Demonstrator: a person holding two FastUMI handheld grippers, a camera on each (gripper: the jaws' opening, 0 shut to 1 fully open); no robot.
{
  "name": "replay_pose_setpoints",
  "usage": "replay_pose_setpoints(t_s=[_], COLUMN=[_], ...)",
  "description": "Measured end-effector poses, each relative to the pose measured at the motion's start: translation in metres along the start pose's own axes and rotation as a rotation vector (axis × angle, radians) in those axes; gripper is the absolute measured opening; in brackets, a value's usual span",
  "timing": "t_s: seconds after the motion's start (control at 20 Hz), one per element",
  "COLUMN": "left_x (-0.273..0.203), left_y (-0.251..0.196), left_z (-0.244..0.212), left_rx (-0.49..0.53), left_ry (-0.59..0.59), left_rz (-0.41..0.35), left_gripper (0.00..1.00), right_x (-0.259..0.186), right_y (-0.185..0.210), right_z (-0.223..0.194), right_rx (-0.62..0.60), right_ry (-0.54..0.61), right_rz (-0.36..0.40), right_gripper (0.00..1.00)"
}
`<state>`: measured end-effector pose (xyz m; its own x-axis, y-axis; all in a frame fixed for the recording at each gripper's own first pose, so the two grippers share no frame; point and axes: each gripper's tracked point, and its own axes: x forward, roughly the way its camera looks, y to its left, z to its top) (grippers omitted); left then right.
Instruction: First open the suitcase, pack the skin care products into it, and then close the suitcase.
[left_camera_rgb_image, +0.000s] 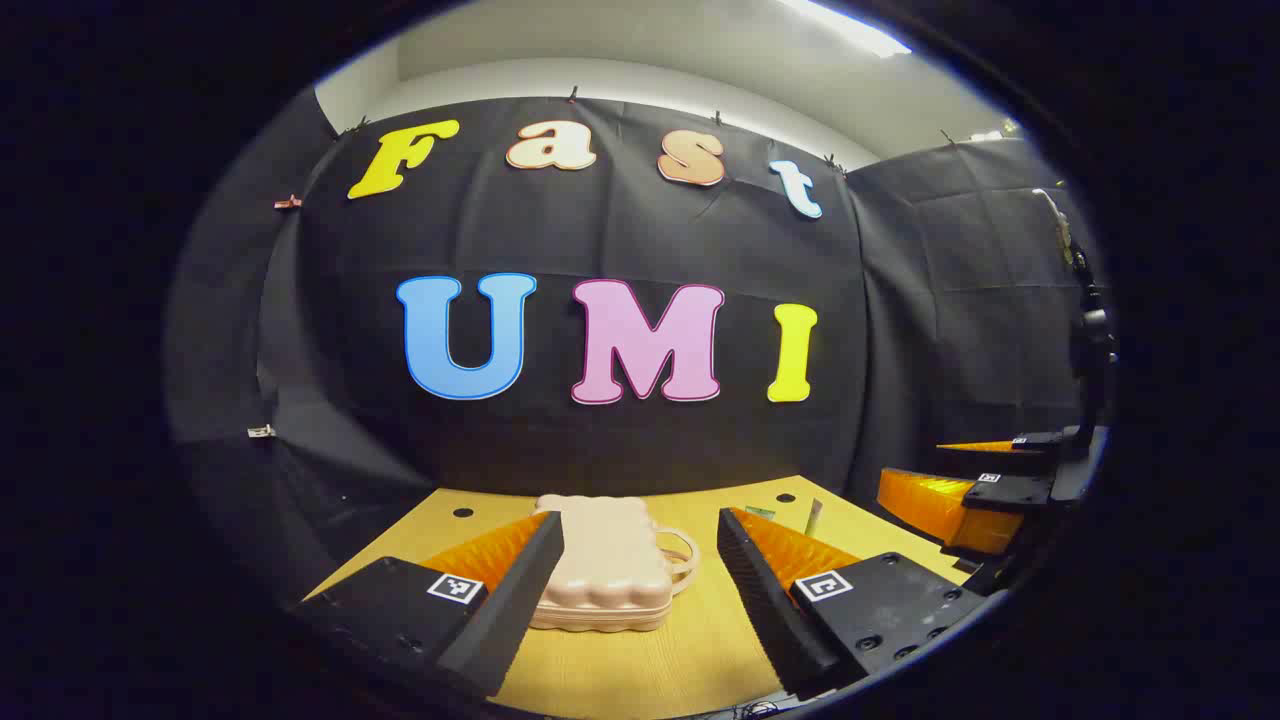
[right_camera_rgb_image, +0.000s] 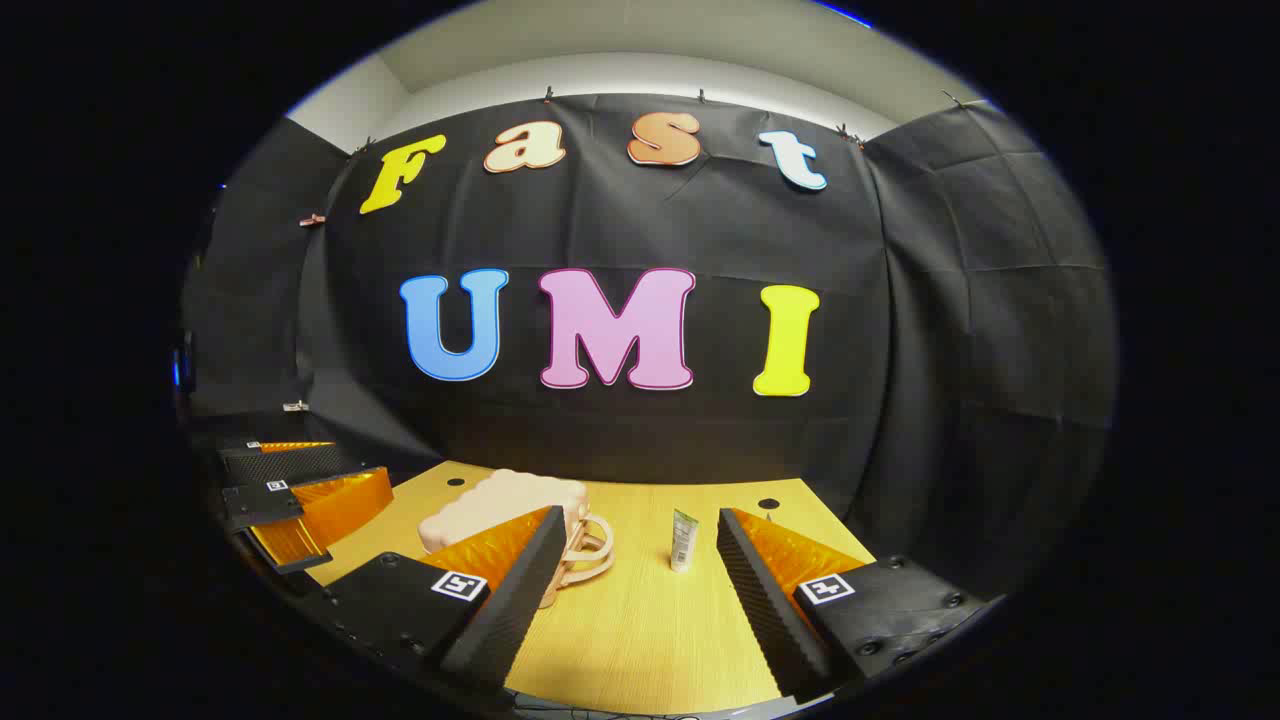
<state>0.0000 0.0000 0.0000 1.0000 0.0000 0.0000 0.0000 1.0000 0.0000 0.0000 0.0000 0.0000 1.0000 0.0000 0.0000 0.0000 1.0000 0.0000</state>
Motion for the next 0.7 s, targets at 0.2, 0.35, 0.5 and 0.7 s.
replay_pose_setpoints(t_s=[0.2,0.35,0.5,0.7], left_x=[-0.003,-0.005,-0.005,-0.002], left_y=[0.001,0.008,0.013,0.011], left_z=[0.011,0.014,0.013,0.011], left_rx=[-0.009,-0.011,0.002,0.012], left_ry=[-0.014,-0.013,0.002,0.026], left_rz=[0.045,0.088,0.121,0.144], left_gripper=[0.97,0.97,0.97,0.97], right_x=[0.017,0.035,0.05,0.061], right_y=[0.009,0.018,0.024,0.02], right_z=[-0.006,0.008,0.012,0.005], right_rx=[-0.022,-0.034,-0.014,-0.029], right_ry=[0.043,0.022,0.018,0.039], right_rz=[0.062,0.108,0.14,0.164], right_gripper=[0.97,0.96,0.97,0.97])
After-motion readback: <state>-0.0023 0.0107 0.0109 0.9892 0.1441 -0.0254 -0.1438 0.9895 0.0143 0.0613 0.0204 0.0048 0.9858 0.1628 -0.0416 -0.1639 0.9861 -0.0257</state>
